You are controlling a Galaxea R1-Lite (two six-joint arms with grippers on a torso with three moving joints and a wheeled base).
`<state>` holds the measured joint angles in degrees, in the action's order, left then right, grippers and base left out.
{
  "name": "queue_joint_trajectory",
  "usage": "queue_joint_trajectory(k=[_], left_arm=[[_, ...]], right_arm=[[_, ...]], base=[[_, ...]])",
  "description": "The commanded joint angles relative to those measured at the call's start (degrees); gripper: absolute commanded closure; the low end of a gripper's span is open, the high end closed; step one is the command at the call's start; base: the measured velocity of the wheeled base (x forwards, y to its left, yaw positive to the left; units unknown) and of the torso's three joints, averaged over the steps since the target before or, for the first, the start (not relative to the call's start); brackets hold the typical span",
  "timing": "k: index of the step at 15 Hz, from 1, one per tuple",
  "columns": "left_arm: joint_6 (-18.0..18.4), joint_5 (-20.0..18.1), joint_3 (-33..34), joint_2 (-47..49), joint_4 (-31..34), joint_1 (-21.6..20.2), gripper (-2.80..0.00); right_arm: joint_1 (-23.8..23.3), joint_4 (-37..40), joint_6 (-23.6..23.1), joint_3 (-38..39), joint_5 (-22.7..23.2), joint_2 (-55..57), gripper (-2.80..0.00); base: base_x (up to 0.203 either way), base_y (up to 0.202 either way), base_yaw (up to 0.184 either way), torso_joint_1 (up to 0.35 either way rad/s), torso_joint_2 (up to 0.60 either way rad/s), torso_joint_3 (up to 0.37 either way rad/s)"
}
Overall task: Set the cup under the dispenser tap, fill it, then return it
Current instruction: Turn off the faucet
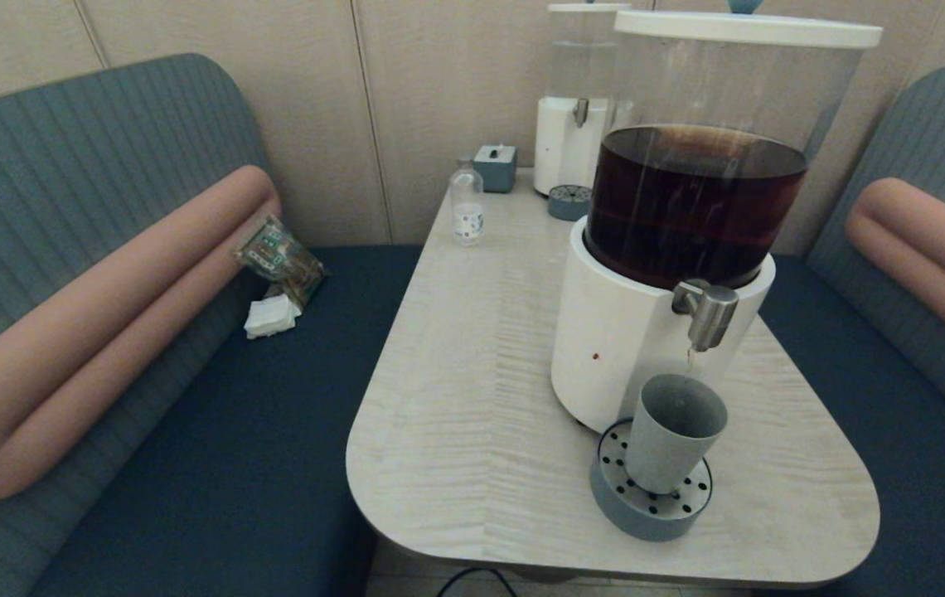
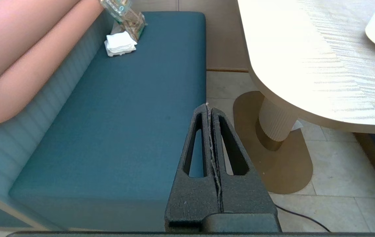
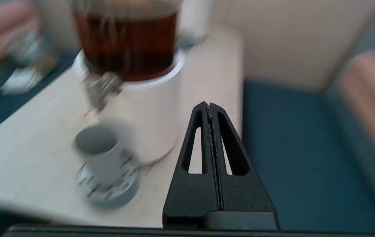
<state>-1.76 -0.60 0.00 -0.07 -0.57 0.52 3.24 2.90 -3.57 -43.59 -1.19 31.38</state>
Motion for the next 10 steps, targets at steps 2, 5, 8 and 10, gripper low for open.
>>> queue_joint_trajectory(k=[2,5,8,10], left_arm=[[-0.1,0.0,0.1,0.0,0.0,0.0,0.00],[0.0,0.0,0.1,0.0,0.0,0.0,0.00],[-0.1,0.0,0.1,0.0,0.0,0.0,0.00],[0.0,0.0,0.1,0.0,0.0,0.0,0.00]], right_arm=[[-0.9,-7.8,-2.0,7.1,-3.1,-9.0,0.00],[-1.1,-12.4,-5.0,13.2,-5.7,-14.7,0.00],[-2.9,-14.5,-5.4,18.2,-6.1,-19.7,0.00],[-3.4,-16.2,-5.3,21.9,-6.5,-21.9,0.00]], base=[[0.000,0.000,0.000,0.000,0.00,0.000],[0.000,0.000,0.000,0.000,0.00,0.000],[0.000,0.000,0.000,0.000,0.00,0.000],[0.000,0.000,0.000,0.000,0.00,0.000]])
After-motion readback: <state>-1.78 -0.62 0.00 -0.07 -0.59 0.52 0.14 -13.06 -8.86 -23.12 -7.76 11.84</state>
